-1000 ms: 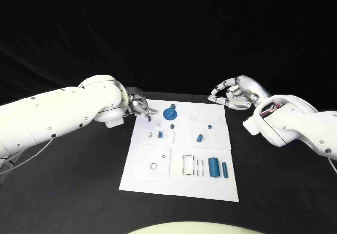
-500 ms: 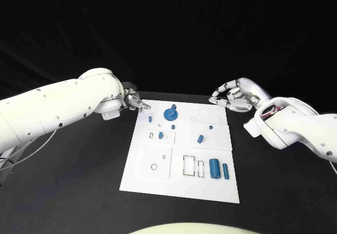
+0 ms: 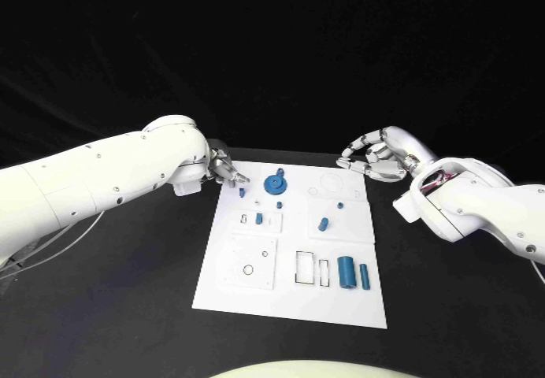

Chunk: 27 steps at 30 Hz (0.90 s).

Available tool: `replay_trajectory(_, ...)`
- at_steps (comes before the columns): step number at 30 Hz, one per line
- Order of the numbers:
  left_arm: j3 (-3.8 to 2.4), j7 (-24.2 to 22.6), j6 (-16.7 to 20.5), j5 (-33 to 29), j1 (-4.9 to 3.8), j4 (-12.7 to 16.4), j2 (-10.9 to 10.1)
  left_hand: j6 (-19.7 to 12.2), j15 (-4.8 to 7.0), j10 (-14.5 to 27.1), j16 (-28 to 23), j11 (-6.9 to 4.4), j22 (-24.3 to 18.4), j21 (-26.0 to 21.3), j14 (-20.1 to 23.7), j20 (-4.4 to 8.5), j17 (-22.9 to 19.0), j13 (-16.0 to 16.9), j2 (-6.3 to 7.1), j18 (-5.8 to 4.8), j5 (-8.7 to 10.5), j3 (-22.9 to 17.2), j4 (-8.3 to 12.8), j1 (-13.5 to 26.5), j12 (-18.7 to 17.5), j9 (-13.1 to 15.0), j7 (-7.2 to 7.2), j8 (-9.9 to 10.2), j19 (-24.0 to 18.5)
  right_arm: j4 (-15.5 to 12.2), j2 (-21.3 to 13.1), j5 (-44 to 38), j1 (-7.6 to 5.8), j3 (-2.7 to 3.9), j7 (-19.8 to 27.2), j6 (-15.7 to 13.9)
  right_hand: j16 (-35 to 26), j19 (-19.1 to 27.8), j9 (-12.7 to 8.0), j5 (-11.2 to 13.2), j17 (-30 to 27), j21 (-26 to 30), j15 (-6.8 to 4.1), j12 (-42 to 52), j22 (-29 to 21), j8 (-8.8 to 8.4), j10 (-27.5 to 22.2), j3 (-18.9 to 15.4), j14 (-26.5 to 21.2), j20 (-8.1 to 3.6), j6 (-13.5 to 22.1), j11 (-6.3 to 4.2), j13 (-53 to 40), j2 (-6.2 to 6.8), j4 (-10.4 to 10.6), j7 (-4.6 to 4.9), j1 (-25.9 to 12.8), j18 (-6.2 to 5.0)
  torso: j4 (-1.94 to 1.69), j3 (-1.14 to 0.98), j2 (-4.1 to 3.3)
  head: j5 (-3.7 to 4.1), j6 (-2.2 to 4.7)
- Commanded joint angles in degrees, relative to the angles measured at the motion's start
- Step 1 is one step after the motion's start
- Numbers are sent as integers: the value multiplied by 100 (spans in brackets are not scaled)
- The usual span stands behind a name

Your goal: Assemble the parts on the task board

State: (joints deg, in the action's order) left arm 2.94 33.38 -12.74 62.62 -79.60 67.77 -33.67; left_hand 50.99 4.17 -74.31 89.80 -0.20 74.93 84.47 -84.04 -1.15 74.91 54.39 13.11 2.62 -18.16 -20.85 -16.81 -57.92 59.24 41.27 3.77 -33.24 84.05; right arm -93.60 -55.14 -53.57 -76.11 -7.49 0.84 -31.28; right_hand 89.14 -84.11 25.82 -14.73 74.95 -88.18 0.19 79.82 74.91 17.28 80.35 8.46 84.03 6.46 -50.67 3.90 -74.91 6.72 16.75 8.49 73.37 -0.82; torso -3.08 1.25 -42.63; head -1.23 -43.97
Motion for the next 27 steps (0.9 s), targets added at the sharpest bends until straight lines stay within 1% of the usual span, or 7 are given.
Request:
replay_trajectory(1,11,-139,-195,-29,15,-54,52,-13,-32,36,20,-16,394,-23,-596,-35,1509,-4,-30,-14,23,29,2,-27,-32,-10,14,22,67,-3,10,-23,4,0,31,44,-29,-463,6,33,1181,11,-27,-15,1383,19,-18,-25,517,-39,49,1,-432,9,-8,0,-43,28,1,-2,-3,16,-7)
replay_trajectory(5,27,-156,-236,-34,30,-109,104,-10,-33,41,20,-16,395,-23,-596,-37,1509,-11,-38,-14,38,47,7,-47,-35,-18,14,30,66,-1,19,-23,4,0,32,46,-29,-463,6,33,1181,11,-27,-15,1383,19,-18,-25,517,-39,49,1,-432,9,-8,0,-43,28,-10,-5,4,26,-16)
replay_trajectory(8,44,-164,-263,-36,37,-147,133,-4,-34,41,20,-15,392,-25,-596,-40,1509,-7,-56,-13,43,55,12,-86,-26,-26,14,38,64,1,26,-23,5,0,34,47,-29,-463,6,33,1181,11,-27,-15,1383,19,-18,-25,517,-39,49,1,-432,9,-8,0,-43,28,-8,-9,6,27,-25)
replay_trajectory(11,56,-168,-288,-36,43,-163,148,7,-35,51,20,-15,390,-27,-596,-42,1509,-18,-86,-12,42,59,17,-160,-29,-39,15,49,62,4,29,-23,5,0,35,48,-31,-458,10,26,1177,18,-29,-18,1378,21,-22,-21,516,-40,51,0,-429,5,-13,-1,-37,26,-7,-8,6,25,-27)
replay_trajectory(12,58,-168,-294,-35,44,-166,150,9,-36,53,20,-15,392,-26,-596,-43,1509,-23,-90,-13,42,60,18,-176,-31,-42,15,51,62,4,29,-23,5,0,35,48,-31,-458,10,26,1177,18,-29,-18,1378,21,-22,-21,516,-40,51,0,-429,5,-13,-1,-37,26,-10,-3,12,33,-33)
replay_trajectory(21,69,-189,-309,-47,49,-172,164,45,-37,59,20,-15,397,-26,-596,-48,1509,-26,-178,-13,33,32,27,-428,-8,-78,16,79,61,8,37,-24,6,0,35,51,-31,-458,10,26,1177,18,-29,-18,1378,21,-22,-21,516,-40,51,0,-429,5,-13,-1,-37,26,-16,-4,18,42,-45)
replay_trajectory(27,73,-201,-320,-101,50,-165,172,63,-35,62,20,-18,408,-22,-596,-47,1509,-30,-227,-15,32,4,31,-561,1,-91,12,87,64,9,45,-24,7,0,38,55,-29,-459,13,16,1181,18,-30,-13,1379,24,-17,-15,517,-41,52,-1,-434,-3,-16,-3,-30,26,-10,-3,13,47,-45)
